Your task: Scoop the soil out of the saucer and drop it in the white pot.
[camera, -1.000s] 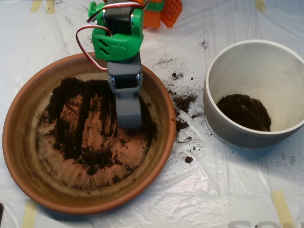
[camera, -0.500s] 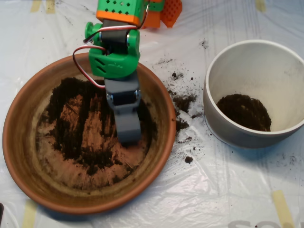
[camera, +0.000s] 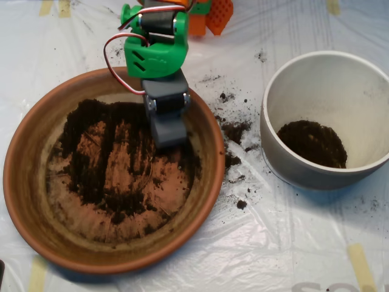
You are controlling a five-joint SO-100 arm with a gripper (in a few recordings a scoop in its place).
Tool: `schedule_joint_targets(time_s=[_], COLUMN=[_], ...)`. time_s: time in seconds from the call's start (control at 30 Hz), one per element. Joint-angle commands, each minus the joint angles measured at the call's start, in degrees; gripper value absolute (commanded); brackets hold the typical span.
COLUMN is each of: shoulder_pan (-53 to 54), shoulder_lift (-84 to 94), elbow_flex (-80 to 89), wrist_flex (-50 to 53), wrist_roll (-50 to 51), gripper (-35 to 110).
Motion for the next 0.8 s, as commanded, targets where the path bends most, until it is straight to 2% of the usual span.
schedule_joint_targets(time_s=[0.0,0.17,0.37,0.53,0.77], shoulder_pan=[1.76,1.67,-4.13,-10.37,-18.81], shoulder_lift=[2.20,8.00,14.77,15.91,9.49], elbow_flex=[-2.64,-6.24,-15.56,-23.64,-42.98], wrist_flex=[3.87,9.32,16.61,19.51,28.04], wrist_roll=[-2.11,-0.09,9.23,16.96,20.57], gripper=[0,0,0,0,0])
